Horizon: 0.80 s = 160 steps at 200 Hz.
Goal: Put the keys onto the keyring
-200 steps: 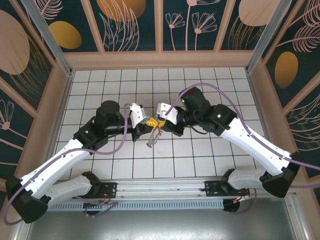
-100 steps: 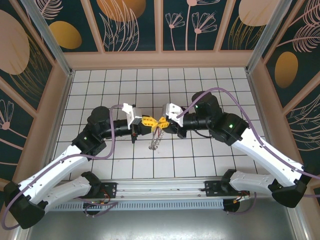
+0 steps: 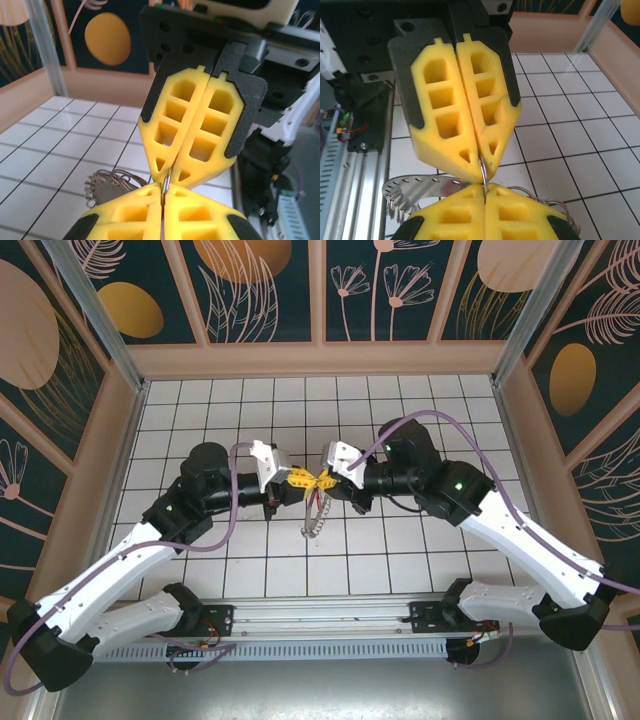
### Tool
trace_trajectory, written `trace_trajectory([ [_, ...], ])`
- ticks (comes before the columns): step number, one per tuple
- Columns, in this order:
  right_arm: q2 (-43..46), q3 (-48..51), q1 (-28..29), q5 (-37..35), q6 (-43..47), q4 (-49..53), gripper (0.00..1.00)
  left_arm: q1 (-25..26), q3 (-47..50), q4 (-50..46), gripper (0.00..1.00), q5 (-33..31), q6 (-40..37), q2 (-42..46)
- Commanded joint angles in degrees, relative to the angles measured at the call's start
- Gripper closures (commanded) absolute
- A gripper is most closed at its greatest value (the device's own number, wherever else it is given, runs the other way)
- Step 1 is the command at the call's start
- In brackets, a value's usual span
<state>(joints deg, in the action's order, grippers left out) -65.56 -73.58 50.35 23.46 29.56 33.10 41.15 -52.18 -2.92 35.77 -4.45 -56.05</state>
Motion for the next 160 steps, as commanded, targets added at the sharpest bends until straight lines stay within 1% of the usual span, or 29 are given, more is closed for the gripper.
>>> trace_trajectory([
  [1, -2.5, -3.5, 0.5, -2.4, 2.7, 2.6, 1.0, 0.2, -3.2, -10.2, 0.9, -3.6, -7.1, -2.2],
  [29, -4.2, -5.3, 0.9, -2.4, 3.5, 4.2, 1.0, 0.2, -3.2, -12.0, 0.91, -4.8, -9.1, -3.9],
  [85, -7.6, -7.7, 1.9, -3.5, 4.5, 6.9, 1.0, 0.2, -2.8, -11.6, 0.91, -4.7, -9.3, -5.7],
  [91, -7.8, -7.7, 2.0, -3.4, 4.5, 6.9, 1.0, 0.2, -2.4, -11.4, 0.92, -4.6, -9.2, -5.7],
  [99, -7.8, -7.6, 2.1, -3.3, 4.5, 6.7, 1.0, 0.2, -2.2, -11.1, 1.0, -4.2, -9.1, -5.6],
  [139, -6.0, -5.6, 2.0, -3.4, 3.2, 4.2, 1.0, 0.2, 0.2, -6.0, 1.0, -2.7, -6.2, -2.5],
  [160, -3.8, -3.5, 1.9, -2.8, 1.6, 1.6, 0.87, 0.2, 1.1, -2.0, 1.0, -0.1, -3.5, -1.0],
])
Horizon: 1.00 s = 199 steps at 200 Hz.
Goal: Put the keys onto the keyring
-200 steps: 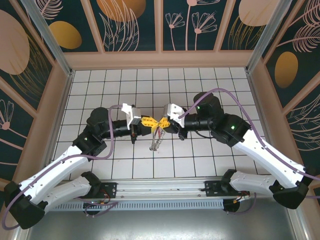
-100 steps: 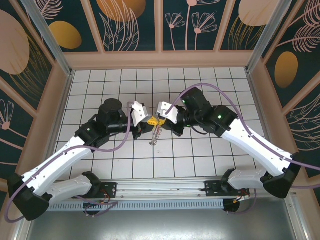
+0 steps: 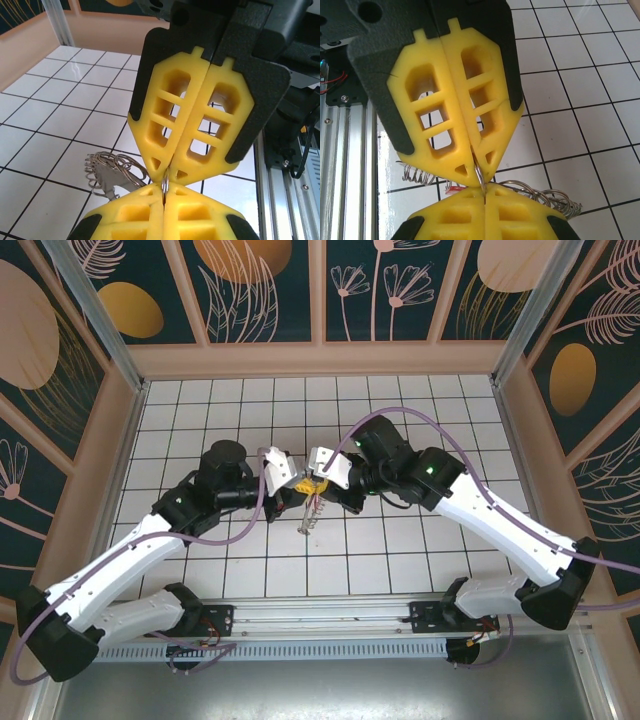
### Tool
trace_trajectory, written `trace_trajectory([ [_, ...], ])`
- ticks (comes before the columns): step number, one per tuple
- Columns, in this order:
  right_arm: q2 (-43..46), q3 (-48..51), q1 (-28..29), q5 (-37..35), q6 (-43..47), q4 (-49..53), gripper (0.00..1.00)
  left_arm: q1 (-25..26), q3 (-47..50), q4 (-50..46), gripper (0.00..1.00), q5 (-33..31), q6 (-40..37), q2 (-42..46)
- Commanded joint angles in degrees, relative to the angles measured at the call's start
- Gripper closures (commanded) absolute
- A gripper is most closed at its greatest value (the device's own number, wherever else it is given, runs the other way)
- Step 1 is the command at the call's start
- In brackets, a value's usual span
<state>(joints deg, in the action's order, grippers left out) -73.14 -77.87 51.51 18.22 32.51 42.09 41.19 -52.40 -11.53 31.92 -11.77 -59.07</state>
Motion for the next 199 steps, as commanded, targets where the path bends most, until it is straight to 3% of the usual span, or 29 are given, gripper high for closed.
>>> trace_trajectory([
  [1, 3.9, 0.8, 0.8, 2.6, -1.4, -7.6, 0.87, 0.1, 1.4, 6.8, 1.0, 3.9, 3.9, 2.1],
  [38, 7.5, 3.8, 0.6, 5.0, -3.5, -11.6, 0.79, 0.2, 3.2, 16.1, 1.0, 8.9, 9.9, 4.5],
  [115, 14.6, 8.9, 0.1, 8.9, -7.4, -19.5, 0.77, 0.1, 7.6, 30.3, 1.0, 13.7, 19.2, 7.8],
  [199, 16.0, 11.2, -0.7, 11.0, -9.7, -22.4, 0.77, 0.2, 10.4, 38.8, 1.0, 13.5, 24.1, 8.3],
])
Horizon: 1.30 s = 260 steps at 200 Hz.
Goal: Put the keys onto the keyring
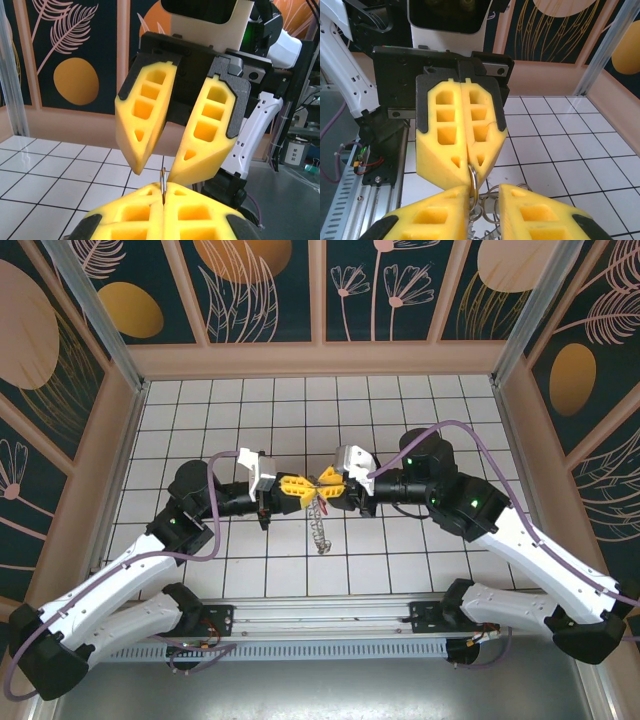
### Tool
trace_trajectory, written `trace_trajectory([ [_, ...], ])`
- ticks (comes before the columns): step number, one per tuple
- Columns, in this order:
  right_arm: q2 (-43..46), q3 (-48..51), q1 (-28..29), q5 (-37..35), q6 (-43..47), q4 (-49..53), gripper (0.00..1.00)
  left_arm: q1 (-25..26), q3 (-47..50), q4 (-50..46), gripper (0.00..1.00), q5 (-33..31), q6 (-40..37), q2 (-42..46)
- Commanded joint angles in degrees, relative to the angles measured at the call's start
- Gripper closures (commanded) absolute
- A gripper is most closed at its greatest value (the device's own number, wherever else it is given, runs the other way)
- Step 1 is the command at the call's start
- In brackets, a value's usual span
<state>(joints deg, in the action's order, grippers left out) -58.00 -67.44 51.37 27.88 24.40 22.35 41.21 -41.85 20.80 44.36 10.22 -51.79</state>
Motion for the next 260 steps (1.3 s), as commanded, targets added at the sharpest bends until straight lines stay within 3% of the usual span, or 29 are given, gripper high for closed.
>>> trace_trajectory([
  [1, 0.8, 0.7, -0.6, 1.3, -1.5, -2.6, 0.77, 0.1, -0.2, 6.5, 1.0, 1.1, 2.0, 1.0],
  [70, 5.4, 5.7, -1.5, 3.2, -4.4, -4.0, 0.66, 0.1, -1.3, 5.2, 1.0, 0.4, 1.5, 0.9],
  [211, 2.1, 9.6, -1.6, 7.3, -7.5, -10.4, 0.53, 0.1, -3.2, 3.5, 1.0, 0.2, 0.6, 0.2],
  [223, 2.2, 10.0, -1.6, 6.9, -7.5, -11.3, 0.55, 0.1, -3.2, 3.3, 1.0, 0.2, 0.4, 0.1],
  [260, 3.1, 10.8, -1.6, 5.0, -7.5, -12.9, 0.8, 0.1, -3.5, 2.6, 1.0, 0.1, 0.0, 0.2],
])
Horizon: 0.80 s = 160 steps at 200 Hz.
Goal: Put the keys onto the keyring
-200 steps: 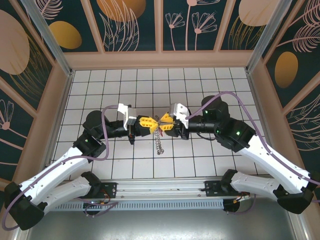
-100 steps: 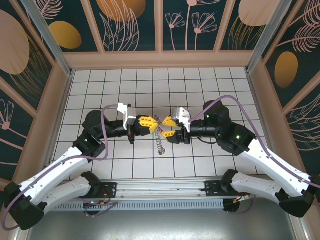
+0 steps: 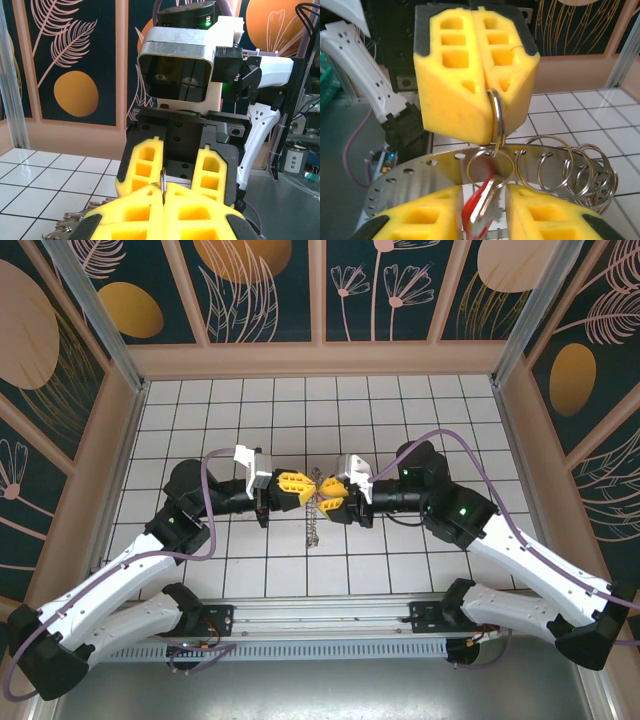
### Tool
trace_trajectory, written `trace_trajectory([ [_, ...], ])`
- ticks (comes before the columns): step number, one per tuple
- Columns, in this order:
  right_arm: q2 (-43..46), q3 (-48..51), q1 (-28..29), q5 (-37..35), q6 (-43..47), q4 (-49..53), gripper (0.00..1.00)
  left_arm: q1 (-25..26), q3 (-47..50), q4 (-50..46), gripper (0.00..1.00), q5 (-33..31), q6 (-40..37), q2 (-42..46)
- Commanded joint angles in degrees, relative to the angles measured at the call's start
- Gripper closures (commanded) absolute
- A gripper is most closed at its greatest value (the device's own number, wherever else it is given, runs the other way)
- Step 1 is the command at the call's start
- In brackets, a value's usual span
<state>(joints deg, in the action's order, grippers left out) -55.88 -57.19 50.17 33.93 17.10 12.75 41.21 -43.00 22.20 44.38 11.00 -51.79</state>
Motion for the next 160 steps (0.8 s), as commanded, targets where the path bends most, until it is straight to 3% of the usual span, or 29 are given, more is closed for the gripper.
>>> trace_trajectory([
  [1, 1.0, 0.5, -0.4, -1.1, -0.2, -3.2, 0.8, 0.1, -2.4, 1.2, 1.0, 0.1, -0.8, 0.2],
  [62, 2.2, 0.0, -0.4, -6.8, 1.1, -1.0, 1.0, 0.2, -3.1, -2.6, 1.0, -1.9, -3.2, 0.6],
  [110, 2.0, -2.6, -0.4, -15.4, 3.1, 3.9, 1.0, 0.1, -3.2, -7.1, 1.0, -6.1, -6.5, 0.8],
  [160, 1.1, -4.5, -0.4, -17.9, 3.8, 4.0, 1.0, 0.1, -2.4, -11.9, 1.0, -8.7, -9.7, -0.1],
])
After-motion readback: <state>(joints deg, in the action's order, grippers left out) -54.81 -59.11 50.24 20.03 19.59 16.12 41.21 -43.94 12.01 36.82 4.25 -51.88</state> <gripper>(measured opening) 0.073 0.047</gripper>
